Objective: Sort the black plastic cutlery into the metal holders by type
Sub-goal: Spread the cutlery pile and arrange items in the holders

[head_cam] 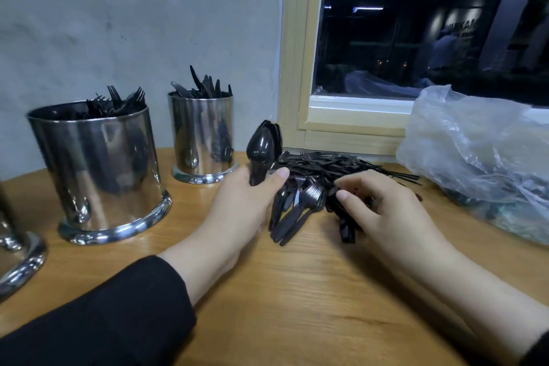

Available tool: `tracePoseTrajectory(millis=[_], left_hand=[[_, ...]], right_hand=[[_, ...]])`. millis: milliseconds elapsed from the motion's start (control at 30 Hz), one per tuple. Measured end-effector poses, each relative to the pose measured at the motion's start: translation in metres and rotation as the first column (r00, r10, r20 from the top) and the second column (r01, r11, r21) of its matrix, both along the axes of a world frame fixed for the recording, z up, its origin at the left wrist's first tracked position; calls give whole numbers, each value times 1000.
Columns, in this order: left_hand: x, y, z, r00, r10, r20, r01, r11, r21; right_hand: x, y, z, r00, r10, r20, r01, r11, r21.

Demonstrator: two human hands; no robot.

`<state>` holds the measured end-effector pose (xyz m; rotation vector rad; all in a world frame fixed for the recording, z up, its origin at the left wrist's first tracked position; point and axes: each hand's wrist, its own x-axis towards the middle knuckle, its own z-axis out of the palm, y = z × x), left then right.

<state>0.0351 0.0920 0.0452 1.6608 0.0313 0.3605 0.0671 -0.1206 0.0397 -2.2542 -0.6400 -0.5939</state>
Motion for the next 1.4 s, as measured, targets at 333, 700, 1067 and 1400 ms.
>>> tracePoseTrajectory(millis=[333,700,1067,1400], left_hand=[[11,8,-18,995,18,-101,-11,998,68],[15,9,-22,992,-4,-128,19,993,118],[9,13,-5,983,158,92,-181,906,383],[8,11,-7,997,74,-26,-59,925,375]], right_hand=[[68,36,11,996,-87,-22,55,787,-614],[78,36,-3,1000,12,-25,-27,691,-722],[52,21,66,974,170,-147,-219,865,-451],[58,15,66,992,87,-95,-112,946,-303]])
